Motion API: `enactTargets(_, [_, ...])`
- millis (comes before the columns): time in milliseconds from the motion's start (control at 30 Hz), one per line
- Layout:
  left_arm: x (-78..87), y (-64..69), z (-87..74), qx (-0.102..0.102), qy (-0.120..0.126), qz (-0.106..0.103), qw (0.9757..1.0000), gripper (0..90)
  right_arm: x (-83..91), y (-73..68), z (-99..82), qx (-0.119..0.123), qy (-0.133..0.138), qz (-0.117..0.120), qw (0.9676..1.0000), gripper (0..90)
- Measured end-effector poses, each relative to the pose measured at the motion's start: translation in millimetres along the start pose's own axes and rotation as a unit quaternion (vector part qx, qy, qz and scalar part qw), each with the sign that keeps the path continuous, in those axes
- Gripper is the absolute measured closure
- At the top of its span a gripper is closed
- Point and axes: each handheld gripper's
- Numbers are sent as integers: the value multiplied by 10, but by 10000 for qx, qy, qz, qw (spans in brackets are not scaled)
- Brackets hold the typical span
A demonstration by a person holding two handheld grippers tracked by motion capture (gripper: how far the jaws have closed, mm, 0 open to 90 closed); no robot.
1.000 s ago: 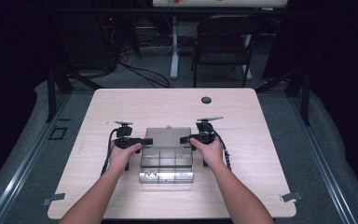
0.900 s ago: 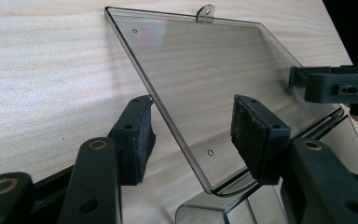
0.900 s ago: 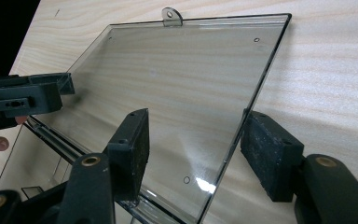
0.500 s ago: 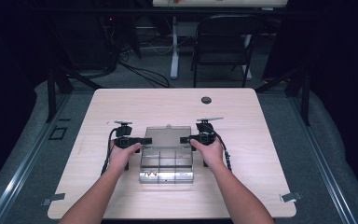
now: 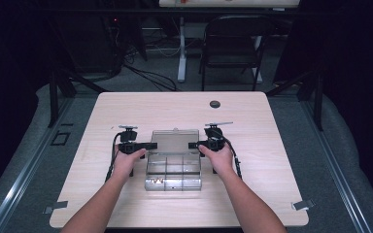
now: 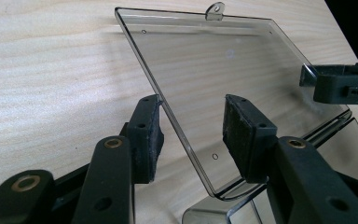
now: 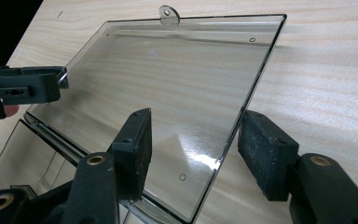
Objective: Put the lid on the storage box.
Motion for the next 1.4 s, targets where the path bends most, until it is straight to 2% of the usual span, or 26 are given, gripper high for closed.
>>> enactTargets(200, [-28, -20, 2, 209, 7, -74, 9998, 538, -2, -5, -5, -5, 52, 5, 10000, 460])
enactTargets(400, [-24, -18, 6, 223, 15, -116, 9997, 542, 4, -11, -3, 55, 67, -25, 10000, 469])
enactTargets(500, [-13, -13, 11, 156, 22, -162, 9997, 556, 20, -17, 1, 144, 46, -67, 9999, 480])
enactTargets(867, [26, 30, 6, -71, 113, -70, 9999, 578, 47, -45, 0, 282, 154, -95, 9994, 501])
enactTargets(1000, [37, 44, 5, -174, 130, -38, 9998, 579, 39, -38, -1, 251, 146, -18, 9996, 494])
enactTargets(1033, [39, 49, 4, -184, 148, -27, 9997, 582, 27, -34, -1, 166, 169, 22, 9997, 493])
enactTargets(1133, [47, 56, 3, -209, 186, -23, 9996, 590, 25, -28, 3, 154, 167, 73, 9997, 493])
enactTargets(1267, [65, 68, 2, -345, 209, 10, 9992, 595, 26, -39, 2, 166, 234, 82, 9996, 499])
enactTargets(1400, [88, 99, -2, -478, 255, 69, 9985, 608, 52, -67, 3, 350, 251, -15, 9991, 502])
Point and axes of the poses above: each handheld gripper's, and its own axes: x roughly backward along the jaws, z roughly out of its top, y roughly to its right, and after that the axes turned 4 degrees about x, right-handed
